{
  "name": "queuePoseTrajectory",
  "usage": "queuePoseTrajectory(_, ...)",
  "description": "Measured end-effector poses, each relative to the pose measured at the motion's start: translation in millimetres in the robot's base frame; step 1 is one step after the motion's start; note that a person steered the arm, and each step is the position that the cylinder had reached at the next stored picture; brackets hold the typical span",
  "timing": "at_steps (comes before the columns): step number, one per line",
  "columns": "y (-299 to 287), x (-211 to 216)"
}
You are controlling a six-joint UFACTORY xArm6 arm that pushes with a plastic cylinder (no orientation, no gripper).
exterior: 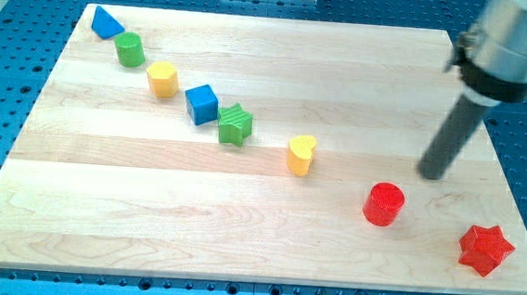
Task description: Push the red circle towards the bottom left side of the board
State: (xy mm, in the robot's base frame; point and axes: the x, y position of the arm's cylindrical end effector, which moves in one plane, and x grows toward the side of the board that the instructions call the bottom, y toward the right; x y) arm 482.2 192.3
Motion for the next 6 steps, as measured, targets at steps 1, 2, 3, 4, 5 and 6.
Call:
queuePoseTrajectory(1,-11,56)
queuePoseTrajectory(2,-70,83)
queuePoseTrajectory(3,-100,57)
queuePoseTrajectory(4,-47,62)
queuePoseTrajectory(5,-44,32)
queuePoseTrajectory(6,-92,28)
